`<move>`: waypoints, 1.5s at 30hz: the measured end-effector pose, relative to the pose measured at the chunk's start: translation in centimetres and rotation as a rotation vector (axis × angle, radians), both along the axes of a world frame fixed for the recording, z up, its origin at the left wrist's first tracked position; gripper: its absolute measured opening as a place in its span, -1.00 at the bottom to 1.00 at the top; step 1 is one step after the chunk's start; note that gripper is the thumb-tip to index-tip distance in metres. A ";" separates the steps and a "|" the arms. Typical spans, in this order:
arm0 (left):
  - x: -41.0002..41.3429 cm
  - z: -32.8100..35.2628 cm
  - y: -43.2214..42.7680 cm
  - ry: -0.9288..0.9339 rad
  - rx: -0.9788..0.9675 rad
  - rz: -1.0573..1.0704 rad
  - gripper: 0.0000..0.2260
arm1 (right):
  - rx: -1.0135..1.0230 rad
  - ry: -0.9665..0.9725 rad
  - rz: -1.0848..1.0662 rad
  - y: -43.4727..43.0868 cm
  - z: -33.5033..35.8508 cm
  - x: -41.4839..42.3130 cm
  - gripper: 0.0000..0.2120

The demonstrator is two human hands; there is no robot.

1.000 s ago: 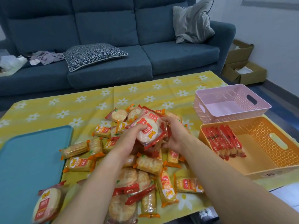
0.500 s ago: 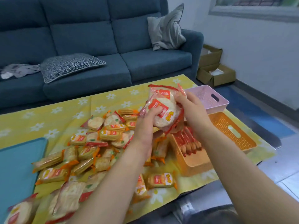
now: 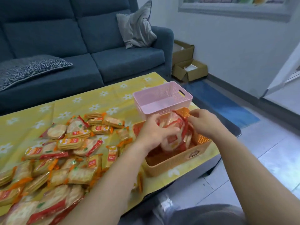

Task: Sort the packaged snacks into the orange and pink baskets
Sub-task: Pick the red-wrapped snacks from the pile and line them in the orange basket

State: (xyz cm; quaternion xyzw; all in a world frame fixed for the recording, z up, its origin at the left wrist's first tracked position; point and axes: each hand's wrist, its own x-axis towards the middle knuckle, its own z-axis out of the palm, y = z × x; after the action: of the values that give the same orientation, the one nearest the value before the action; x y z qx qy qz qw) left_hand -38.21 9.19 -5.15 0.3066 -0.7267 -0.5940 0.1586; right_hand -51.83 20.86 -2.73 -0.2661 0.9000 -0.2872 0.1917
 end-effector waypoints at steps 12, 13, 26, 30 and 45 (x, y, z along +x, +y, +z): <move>1.0 -1.9 -1.3 -0.193 -0.563 0.066 -0.74 | 0.061 0.218 0.323 -2.0 -1.0 0.1 -0.46; 1.0 -2.0 -1.2 -0.204 -0.599 0.054 -0.72 | 0.153 0.257 0.404 -2.3 -1.5 0.5 -0.46; -0.7 -1.6 -1.7 -0.245 -0.615 -0.119 -0.61 | -0.229 0.404 0.164 -1.8 0.1 -1.1 -0.59; -0.5 -0.8 -1.4 -0.414 -0.790 -0.293 -0.67 | -0.289 0.465 0.113 -2.7 -1.2 -1.2 -0.60; -2.3 -1.3 -2.2 -0.405 -0.818 -0.195 -0.63 | -0.182 0.125 0.242 -3.9 -2.7 -0.8 -0.54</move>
State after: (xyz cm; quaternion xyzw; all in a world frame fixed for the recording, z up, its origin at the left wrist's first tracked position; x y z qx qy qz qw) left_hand -40.54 7.01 -6.43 0.2590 -0.9429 -0.1989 0.0650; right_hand -52.68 16.98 -5.42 -0.4061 0.8419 -0.3252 0.1434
